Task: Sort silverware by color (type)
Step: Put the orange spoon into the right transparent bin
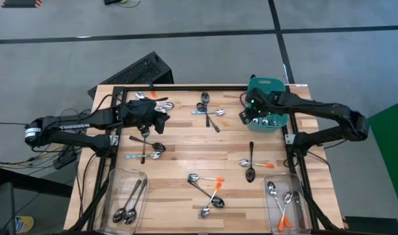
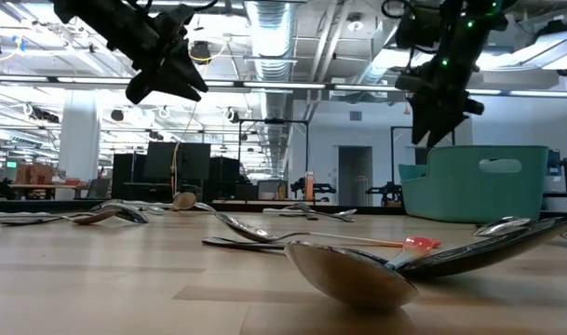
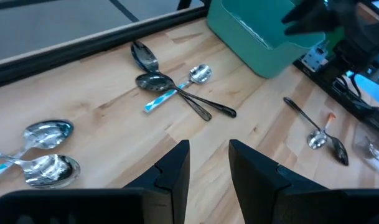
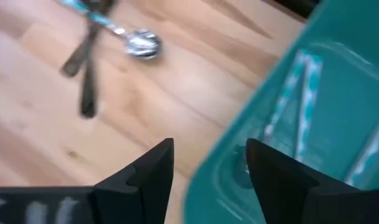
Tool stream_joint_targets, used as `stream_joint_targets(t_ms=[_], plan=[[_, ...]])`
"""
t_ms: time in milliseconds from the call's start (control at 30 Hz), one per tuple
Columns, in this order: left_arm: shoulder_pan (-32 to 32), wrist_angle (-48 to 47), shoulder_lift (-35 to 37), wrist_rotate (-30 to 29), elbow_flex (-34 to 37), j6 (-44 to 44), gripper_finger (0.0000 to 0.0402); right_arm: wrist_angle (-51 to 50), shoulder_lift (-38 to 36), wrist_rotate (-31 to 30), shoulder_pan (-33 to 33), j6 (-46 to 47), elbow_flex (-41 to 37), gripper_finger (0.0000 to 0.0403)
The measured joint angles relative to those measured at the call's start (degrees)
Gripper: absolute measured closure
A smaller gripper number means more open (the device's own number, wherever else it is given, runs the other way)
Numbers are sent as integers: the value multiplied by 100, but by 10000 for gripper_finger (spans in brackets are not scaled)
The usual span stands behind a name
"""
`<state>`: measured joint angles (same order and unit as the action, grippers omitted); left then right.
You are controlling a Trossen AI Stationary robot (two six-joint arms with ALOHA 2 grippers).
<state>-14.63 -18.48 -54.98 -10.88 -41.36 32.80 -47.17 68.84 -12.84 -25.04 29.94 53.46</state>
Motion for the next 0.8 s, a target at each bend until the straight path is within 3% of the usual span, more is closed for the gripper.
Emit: stream_joint_targets(t_ms=[333, 433, 533, 800], plan=[[1, 0, -171, -185, 2, 185, 303, 121, 0, 49, 1143, -404, 511, 184], [21, 335, -244, -247, 1, 860, 303, 321, 8, 666, 1394, -275, 539, 184], [104, 988, -230, -245, -7, 942, 303, 335, 136, 1087, 1556, 153, 541, 184], [345, 1563, -235, -870, -6, 769, 303, 227, 199, 1009, 1907, 351, 534, 184]])
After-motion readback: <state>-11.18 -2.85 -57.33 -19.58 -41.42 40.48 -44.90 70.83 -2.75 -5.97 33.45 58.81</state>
